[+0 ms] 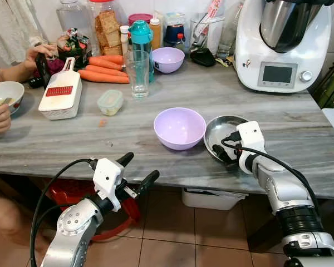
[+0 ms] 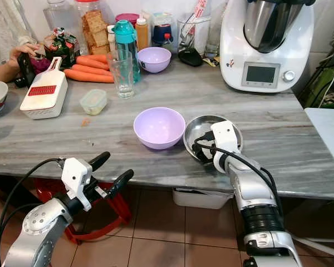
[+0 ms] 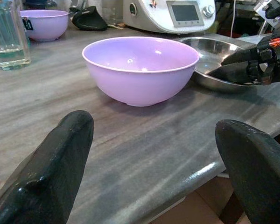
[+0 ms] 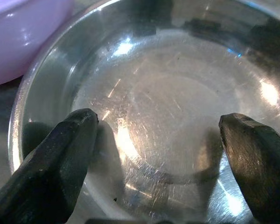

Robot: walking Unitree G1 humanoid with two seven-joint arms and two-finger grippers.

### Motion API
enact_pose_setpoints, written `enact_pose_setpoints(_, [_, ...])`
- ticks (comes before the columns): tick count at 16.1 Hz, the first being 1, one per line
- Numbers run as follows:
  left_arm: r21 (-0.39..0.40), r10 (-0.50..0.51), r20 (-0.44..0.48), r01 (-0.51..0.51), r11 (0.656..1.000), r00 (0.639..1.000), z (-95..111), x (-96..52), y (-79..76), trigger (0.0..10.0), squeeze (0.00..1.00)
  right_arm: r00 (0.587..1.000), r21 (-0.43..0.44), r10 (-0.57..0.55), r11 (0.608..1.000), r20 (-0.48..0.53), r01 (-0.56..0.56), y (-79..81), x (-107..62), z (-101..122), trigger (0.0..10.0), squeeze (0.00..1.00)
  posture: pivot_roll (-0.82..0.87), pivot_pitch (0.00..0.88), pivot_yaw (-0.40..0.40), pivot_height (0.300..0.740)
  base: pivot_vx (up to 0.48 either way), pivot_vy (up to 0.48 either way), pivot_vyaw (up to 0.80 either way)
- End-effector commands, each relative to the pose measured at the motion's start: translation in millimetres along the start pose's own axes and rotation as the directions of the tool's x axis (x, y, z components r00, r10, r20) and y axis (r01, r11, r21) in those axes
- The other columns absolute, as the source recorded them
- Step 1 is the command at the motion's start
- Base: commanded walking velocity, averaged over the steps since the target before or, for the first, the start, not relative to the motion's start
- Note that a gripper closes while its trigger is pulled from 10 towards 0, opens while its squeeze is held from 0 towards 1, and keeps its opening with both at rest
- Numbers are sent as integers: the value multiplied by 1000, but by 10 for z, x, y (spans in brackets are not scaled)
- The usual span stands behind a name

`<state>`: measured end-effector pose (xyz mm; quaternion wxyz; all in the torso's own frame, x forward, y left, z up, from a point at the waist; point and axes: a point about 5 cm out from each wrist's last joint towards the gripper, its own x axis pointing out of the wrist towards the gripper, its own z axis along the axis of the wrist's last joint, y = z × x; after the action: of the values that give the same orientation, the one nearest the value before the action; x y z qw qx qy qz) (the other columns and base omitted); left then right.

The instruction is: Setting the table

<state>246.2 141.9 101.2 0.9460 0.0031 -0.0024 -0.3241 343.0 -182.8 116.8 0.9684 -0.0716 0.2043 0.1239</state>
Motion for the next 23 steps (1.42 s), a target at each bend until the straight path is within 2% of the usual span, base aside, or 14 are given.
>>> enact_pose_setpoints(1, [19,-8,0,8,1000,1000,39,1,-8,10000,0,1000,2,17,1000,17,-17,49,3,73,10000,0,-14,72,19,740,0,0,0])
enact_pose_setpoints(8, [20,-3,1,3,1000,1000,31,21,-5,10000,0,998,55,19,998,68,-23,72,-83,231,10000,0,-18,62,17,740,0,0,0])
enact_pose_setpoints(11, [22,-5,4,5,1000,1000,33,46,-3,10000,0,999,45,20,999,40,-22,67,-95,173,10000,0,-16,55,14,740,0,0,0])
enact_pose_setpoints(14, [25,1,3,-1,1000,1000,29,45,8,10000,0,999,-21,-38,999,15,38,-87,-89,109,10000,0,-16,53,12,740,0,0,0])
enact_pose_setpoints(17, [24,0,-2,0,1000,1000,21,41,-2,10000,0,999,-19,-31,999,-16,31,-133,-55,65,10000,0,-15,52,11,740,0,0,0])
enact_pose_setpoints(23, [26,1,-8,0,1000,1000,26,28,1,10000,0,999,17,44,999,-16,-44,-58,-8,91,10000,0,-7,62,13,740,0,0,0])
